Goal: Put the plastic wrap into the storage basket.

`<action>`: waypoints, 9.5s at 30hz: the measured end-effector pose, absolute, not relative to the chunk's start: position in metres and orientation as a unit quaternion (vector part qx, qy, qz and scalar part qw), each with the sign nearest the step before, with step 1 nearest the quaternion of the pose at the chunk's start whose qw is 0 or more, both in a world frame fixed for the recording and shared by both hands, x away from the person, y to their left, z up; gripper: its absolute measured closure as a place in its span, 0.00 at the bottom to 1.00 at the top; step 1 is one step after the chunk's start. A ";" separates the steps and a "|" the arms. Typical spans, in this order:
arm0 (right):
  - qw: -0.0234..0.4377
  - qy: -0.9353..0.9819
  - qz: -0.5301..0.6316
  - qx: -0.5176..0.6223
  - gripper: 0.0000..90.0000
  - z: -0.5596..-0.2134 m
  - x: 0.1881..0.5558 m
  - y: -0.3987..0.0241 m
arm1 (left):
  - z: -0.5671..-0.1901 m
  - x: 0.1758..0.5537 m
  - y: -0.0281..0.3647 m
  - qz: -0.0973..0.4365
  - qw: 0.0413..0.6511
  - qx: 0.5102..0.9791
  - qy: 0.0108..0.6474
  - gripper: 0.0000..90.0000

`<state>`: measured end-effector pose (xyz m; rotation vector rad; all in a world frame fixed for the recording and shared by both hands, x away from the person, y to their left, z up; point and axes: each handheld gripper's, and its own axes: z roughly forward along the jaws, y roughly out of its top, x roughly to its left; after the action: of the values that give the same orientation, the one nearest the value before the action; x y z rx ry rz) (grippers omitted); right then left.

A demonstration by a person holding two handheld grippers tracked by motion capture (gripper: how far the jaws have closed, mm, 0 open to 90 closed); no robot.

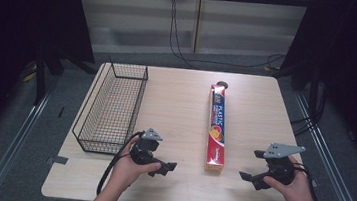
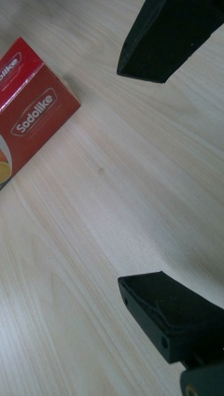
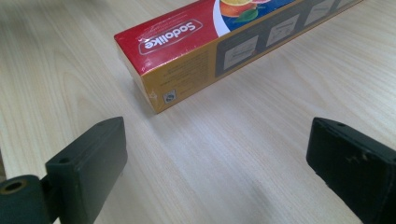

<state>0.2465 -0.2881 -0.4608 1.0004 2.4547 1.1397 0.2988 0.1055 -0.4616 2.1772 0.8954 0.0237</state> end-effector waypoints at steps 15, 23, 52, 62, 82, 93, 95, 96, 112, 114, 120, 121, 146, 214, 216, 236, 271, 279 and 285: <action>0.145 0.832 0.399 0.358 0.26 -0.463 0.251 -0.280 | -0.450 0.309 0.083 -0.002 0.374 0.854 0.361 0.02; 0.136 0.846 0.389 0.337 0.59 -0.466 0.251 -0.268 | -0.443 0.318 0.065 -0.003 0.373 0.853 0.364 0.02; 0.153 0.837 0.384 0.360 0.11 -0.465 0.249 -0.278 | -0.437 0.368 -0.010 -0.003 0.359 0.846 0.394 0.04; 0.156 0.834 0.386 0.362 0.08 -0.465 0.249 -0.281 | -0.444 0.380 -0.027 -0.007 0.356 0.840 0.410 0.05; 0.153 0.835 0.389 0.358 0.07 -0.464 0.249 -0.281 | -0.449 0.391 -0.051 -0.007 0.343 0.845 0.411 0.06; 0.152 0.836 0.390 0.354 0.08 -0.464 0.249 -0.282 | -0.455 0.393 -0.059 0.000 0.339 0.843 0.418 0.07; 0.152 0.836 0.391 0.353 0.08 -0.464 0.249 -0.282 | -0.457 0.393 -0.060 -0.003 0.334 0.846 0.416 0.07; 0.151 0.836 0.390 0.354 0.08 -0.464 0.249 -0.282 | -0.458 0.394 -0.060 -0.007 0.330 0.847 0.416 0.07; 0.145 0.839 0.390 0.350 0.08 -0.465 0.248 -0.283 | -0.472 0.394 -0.072 -0.006 0.319 0.844 0.430 0.11; 0.146 0.838 0.391 0.351 0.08 -0.465 0.248 -0.283 | -0.472 0.394 -0.072 -0.006 0.319 0.844 0.432 0.14; 0.145 0.837 0.394 0.351 0.08 -0.464 0.248 -0.285 | -0.469 0.395 -0.068 -0.019 0.308 0.841 0.445 0.20; 0.142 0.836 0.395 0.352 0.08 -0.464 0.248 -0.286 | -0.468 0.395 -0.068 -0.022 0.309 0.836 0.453 0.21; 0.138 0.834 0.403 0.349 0.09 -0.463 0.251 -0.281 | -0.447 0.372 0.018 -0.006 0.235 0.866 0.441 0.42; 0.143 0.824 0.420 0.352 0.09 -0.459 0.250 -0.287 | -0.374 0.399 0.055 0.035 0.175 0.857 0.484 0.48; 0.143 0.825 0.420 0.351 0.08 -0.459 0.250 -0.286 | -0.371 0.400 0.058 0.036 0.176 0.859 0.480 0.48; 0.140 0.824 0.421 0.352 0.04 -0.459 0.252 -0.286 | -0.354 0.401 0.075 0.041 0.173 0.846 0.502 0.48; 0.122 0.825 0.427 0.349 0.02 -0.461 0.251 -0.287 | -0.321 0.403 0.106 0.058 0.180 0.822 0.537 0.48; 0.124 0.823 0.429 0.352 0.02 -0.461 0.251 -0.287 | -0.316 0.405 0.113 0.061 0.177 0.818 0.543 0.48; 0.124 0.823 0.429 0.351 0.02 -0.461 0.251 -0.287 | -0.313 0.405 0.118 0.064 0.177 0.811 0.555 0.48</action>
<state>0.2514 -0.2871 -0.4606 1.0246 2.3978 1.2519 0.4046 0.1184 -0.3127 2.2941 1.5701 0.1810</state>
